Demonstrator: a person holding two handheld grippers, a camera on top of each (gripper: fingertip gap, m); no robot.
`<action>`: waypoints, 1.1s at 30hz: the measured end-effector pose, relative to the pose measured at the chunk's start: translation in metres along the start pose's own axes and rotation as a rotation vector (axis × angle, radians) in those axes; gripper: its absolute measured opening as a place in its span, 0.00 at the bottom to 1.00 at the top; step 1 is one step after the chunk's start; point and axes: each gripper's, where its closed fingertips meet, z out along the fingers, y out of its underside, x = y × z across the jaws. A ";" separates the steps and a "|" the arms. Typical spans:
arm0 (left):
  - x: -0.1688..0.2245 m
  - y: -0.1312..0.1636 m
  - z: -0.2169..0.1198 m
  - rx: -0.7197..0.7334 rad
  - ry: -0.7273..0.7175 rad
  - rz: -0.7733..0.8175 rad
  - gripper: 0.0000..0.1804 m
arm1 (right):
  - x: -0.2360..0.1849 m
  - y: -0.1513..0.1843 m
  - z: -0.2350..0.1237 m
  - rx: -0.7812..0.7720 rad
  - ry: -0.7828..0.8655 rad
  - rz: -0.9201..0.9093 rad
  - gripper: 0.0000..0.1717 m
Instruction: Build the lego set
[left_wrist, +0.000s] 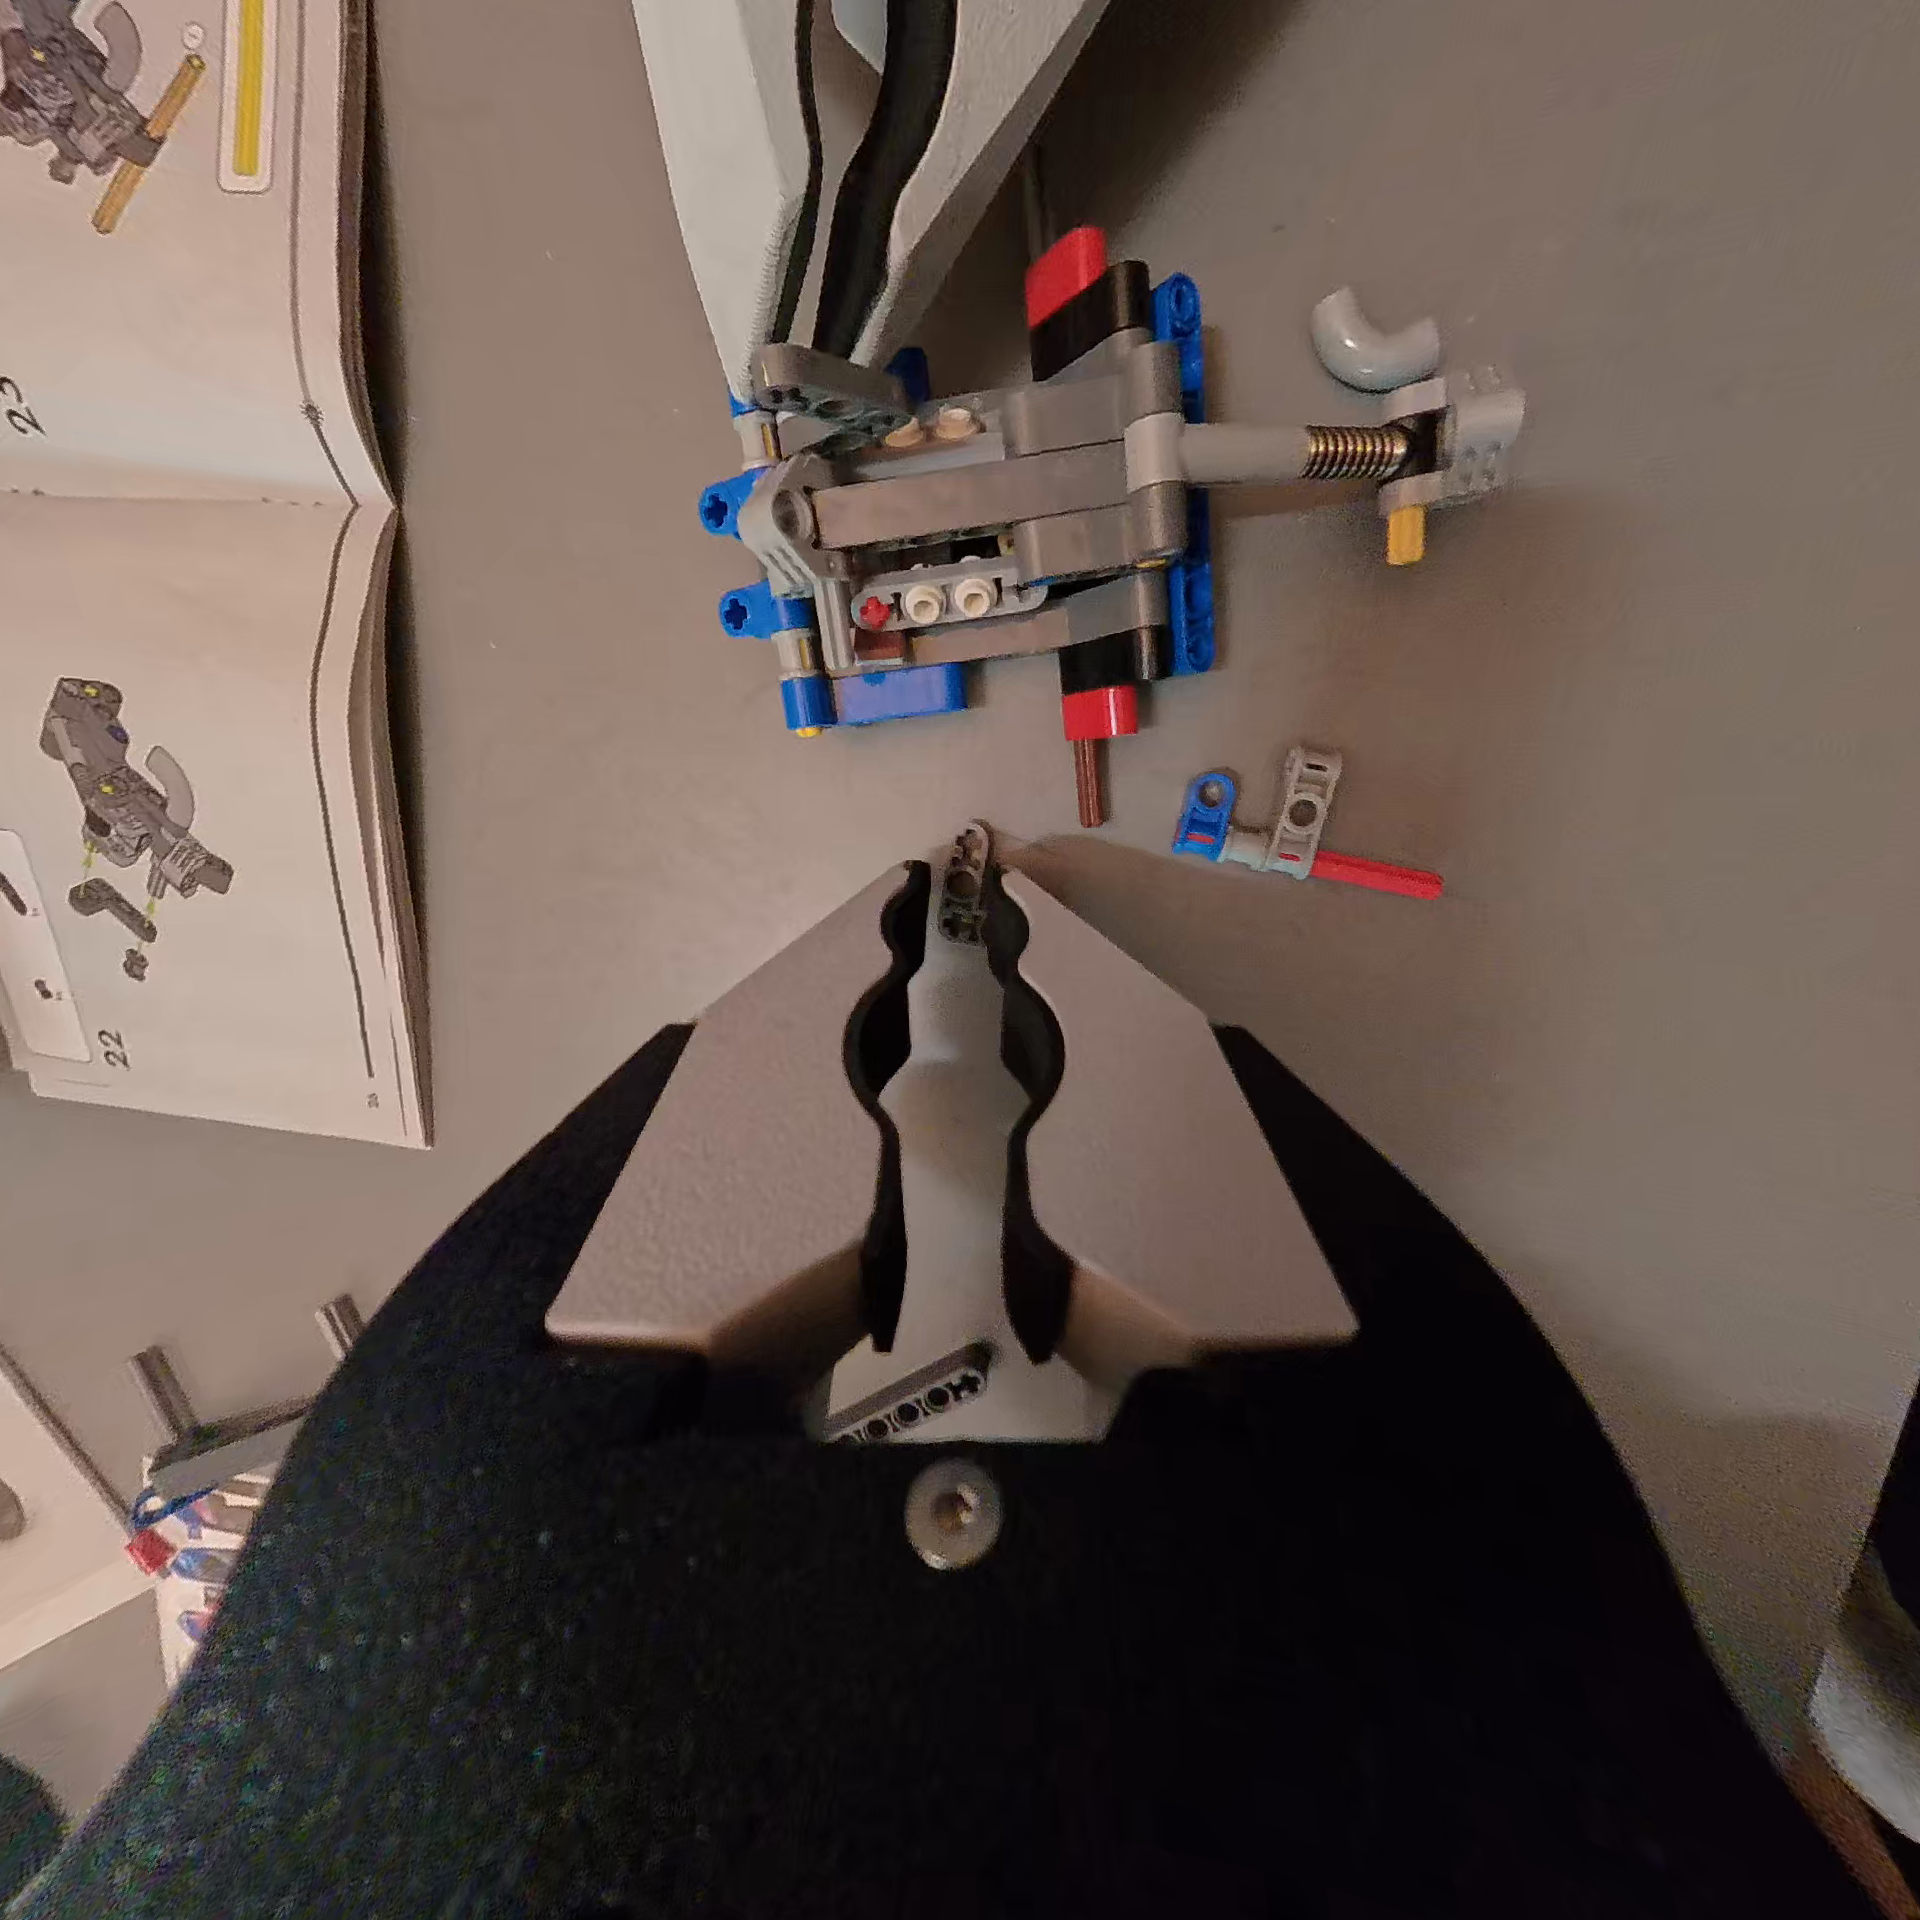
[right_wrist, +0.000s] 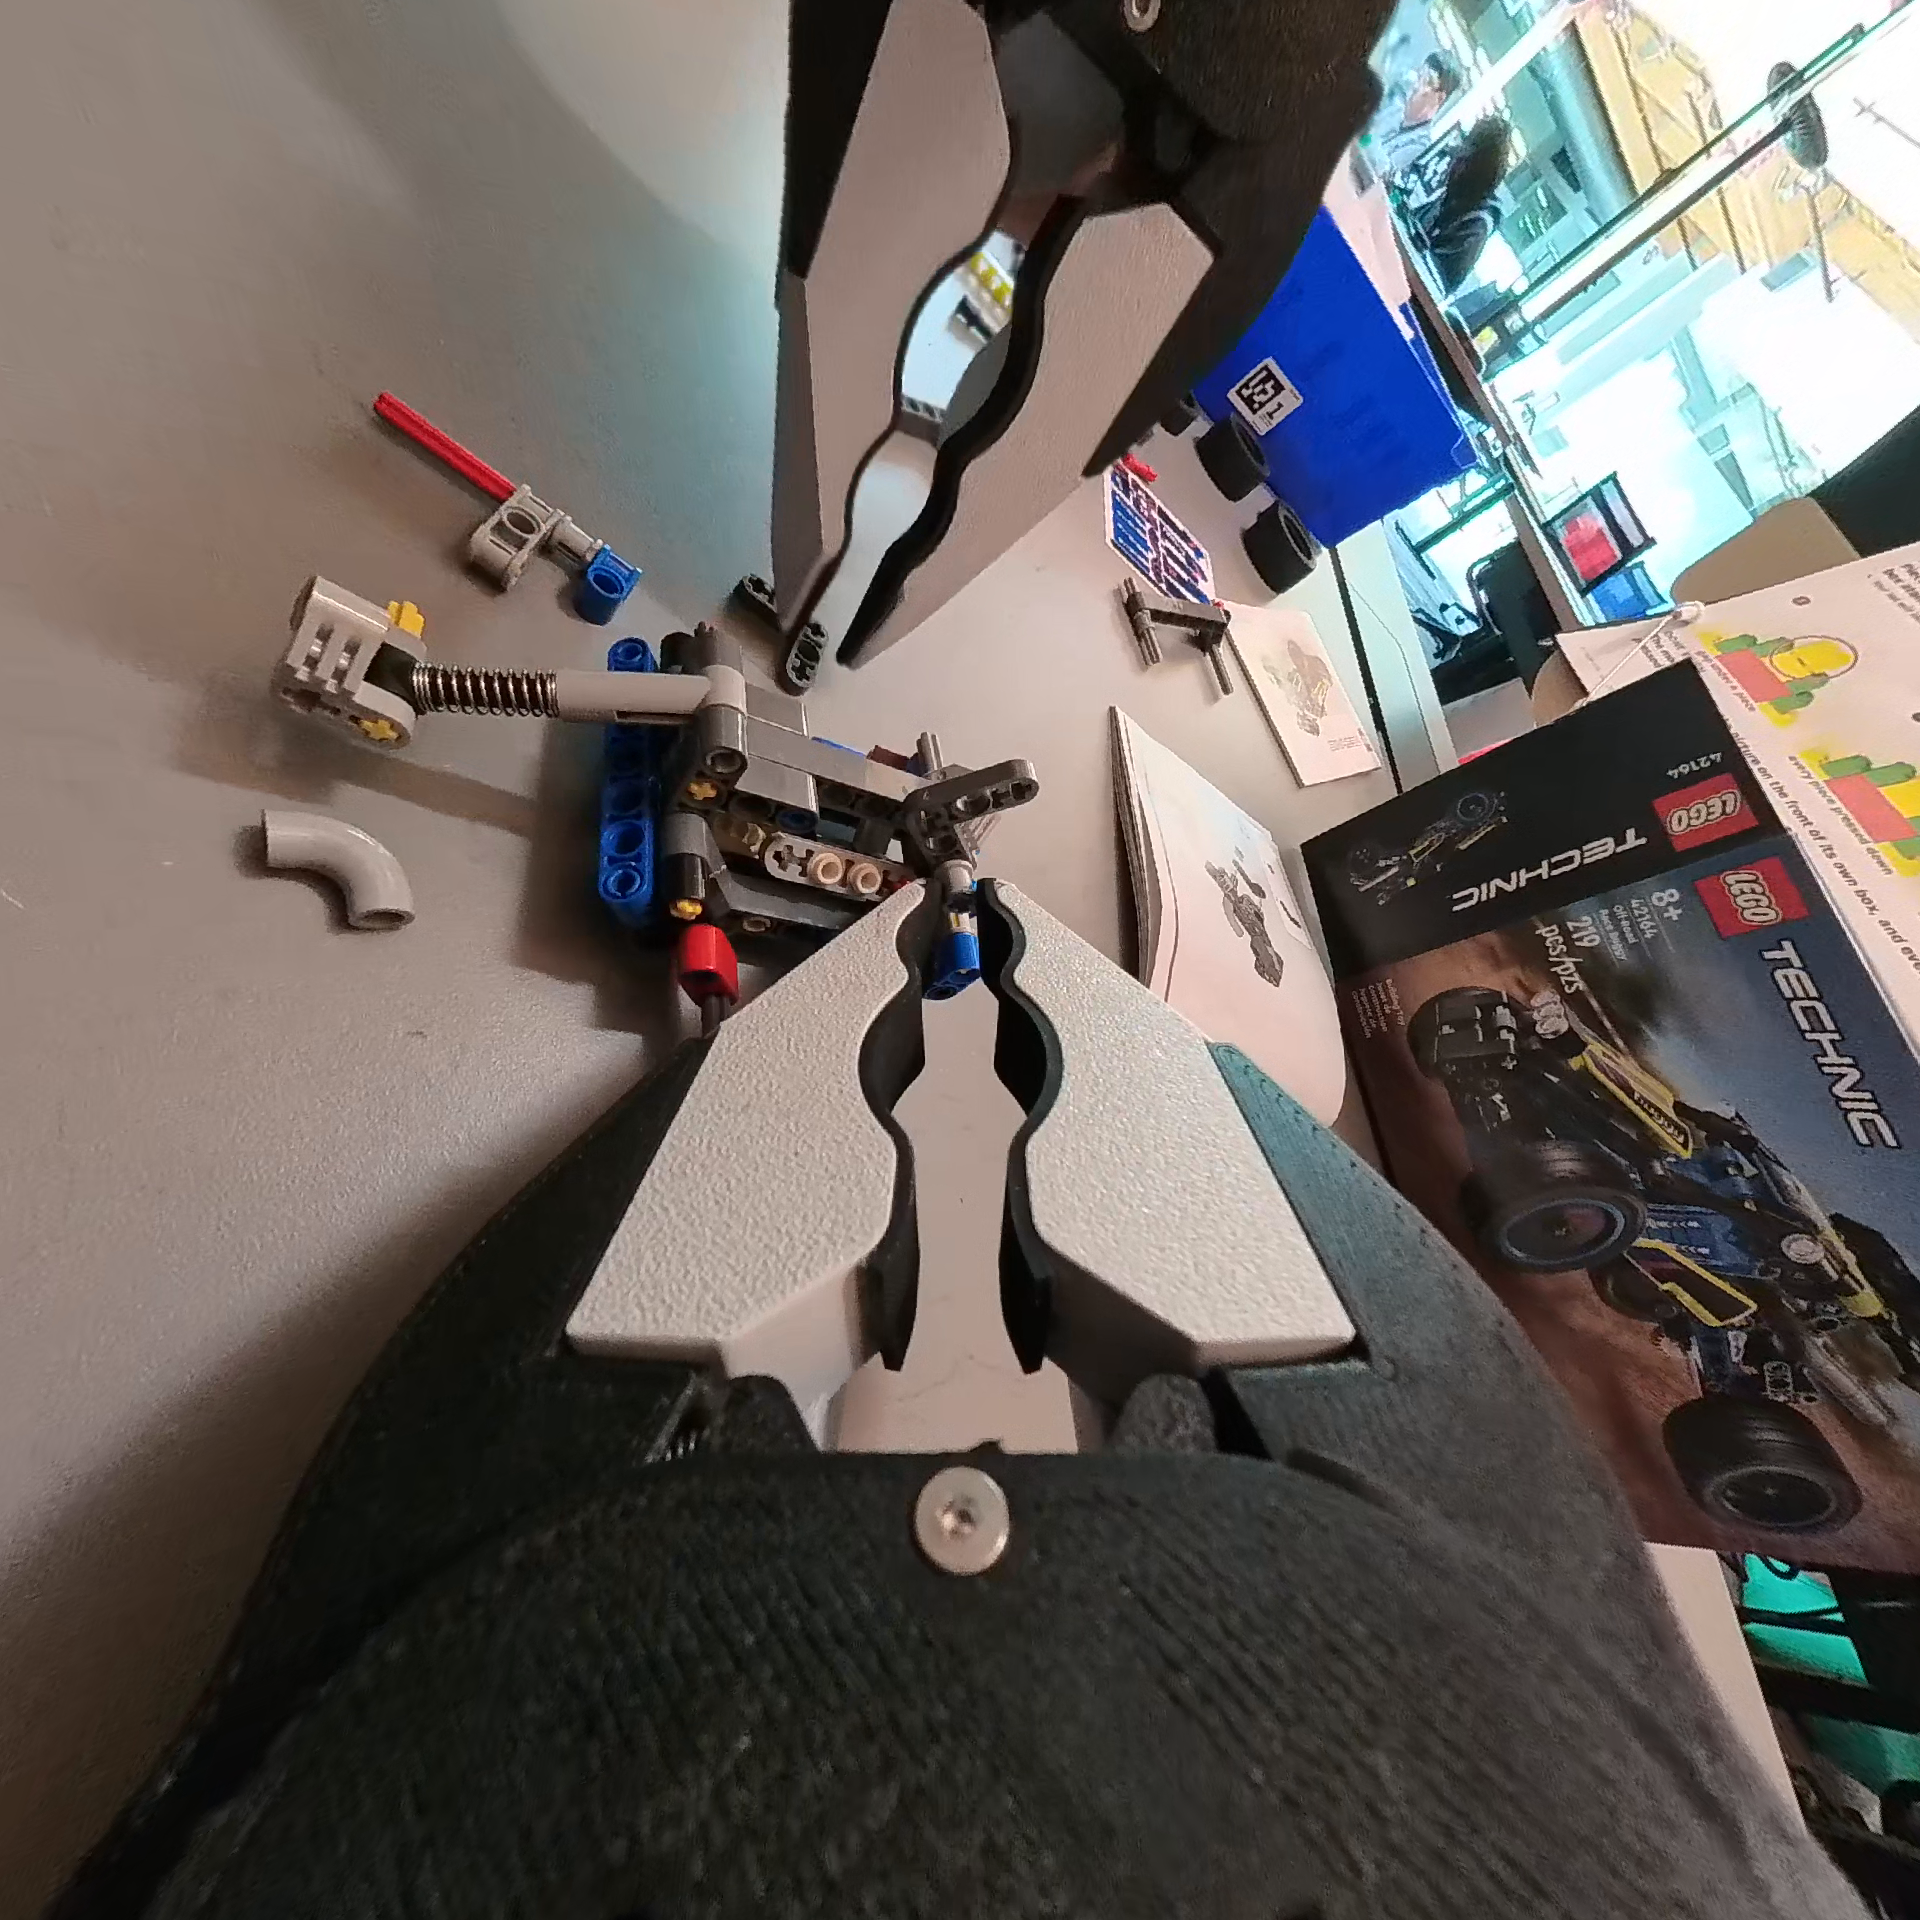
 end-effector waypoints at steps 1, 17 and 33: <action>0.000 0.000 0.002 -0.002 0.007 0.003 0.03 | 0.000 0.000 0.000 0.000 0.000 -0.001 0.02; -0.013 -0.034 -0.022 0.551 0.459 -0.861 0.02 | 0.000 0.001 0.000 -0.008 0.003 -0.011 0.02; -0.017 -0.040 -0.014 0.898 0.610 -1.428 0.02 | -0.001 0.000 0.000 -0.028 0.026 0.033 0.02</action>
